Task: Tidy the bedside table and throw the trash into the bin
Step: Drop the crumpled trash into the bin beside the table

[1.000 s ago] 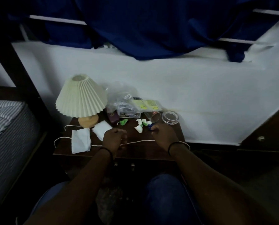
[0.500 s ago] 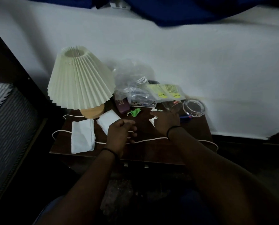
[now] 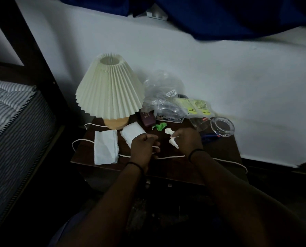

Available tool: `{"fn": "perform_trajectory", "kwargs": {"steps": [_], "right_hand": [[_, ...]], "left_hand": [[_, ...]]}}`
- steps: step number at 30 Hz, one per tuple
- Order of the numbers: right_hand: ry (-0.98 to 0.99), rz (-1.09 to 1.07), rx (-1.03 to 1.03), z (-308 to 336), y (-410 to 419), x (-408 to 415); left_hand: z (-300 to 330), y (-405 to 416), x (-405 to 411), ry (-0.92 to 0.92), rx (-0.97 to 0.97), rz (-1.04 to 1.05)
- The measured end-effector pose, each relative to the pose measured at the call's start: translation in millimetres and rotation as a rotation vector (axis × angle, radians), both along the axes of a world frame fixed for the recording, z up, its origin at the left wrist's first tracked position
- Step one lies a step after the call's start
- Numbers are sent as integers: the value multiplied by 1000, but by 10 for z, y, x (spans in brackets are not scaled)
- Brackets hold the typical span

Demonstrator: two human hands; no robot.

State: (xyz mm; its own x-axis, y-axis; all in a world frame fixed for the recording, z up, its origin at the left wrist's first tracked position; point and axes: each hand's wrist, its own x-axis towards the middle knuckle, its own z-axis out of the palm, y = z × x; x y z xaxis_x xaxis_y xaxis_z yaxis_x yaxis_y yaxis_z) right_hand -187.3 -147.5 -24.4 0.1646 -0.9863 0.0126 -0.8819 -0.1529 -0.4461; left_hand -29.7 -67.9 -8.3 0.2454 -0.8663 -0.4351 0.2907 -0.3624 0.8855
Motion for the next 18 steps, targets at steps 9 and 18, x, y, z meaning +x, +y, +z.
{"fn": "perform_trajectory", "kwargs": {"steps": [9, 18], "right_hand": [[-663, -25, 156, 188, 243, 374], [-664, 14, 211, 120, 93, 443]], "left_hand": [[19, -67, 48, 169, -123, -85], [-145, -185, 248, 195, -31, 160]]}}
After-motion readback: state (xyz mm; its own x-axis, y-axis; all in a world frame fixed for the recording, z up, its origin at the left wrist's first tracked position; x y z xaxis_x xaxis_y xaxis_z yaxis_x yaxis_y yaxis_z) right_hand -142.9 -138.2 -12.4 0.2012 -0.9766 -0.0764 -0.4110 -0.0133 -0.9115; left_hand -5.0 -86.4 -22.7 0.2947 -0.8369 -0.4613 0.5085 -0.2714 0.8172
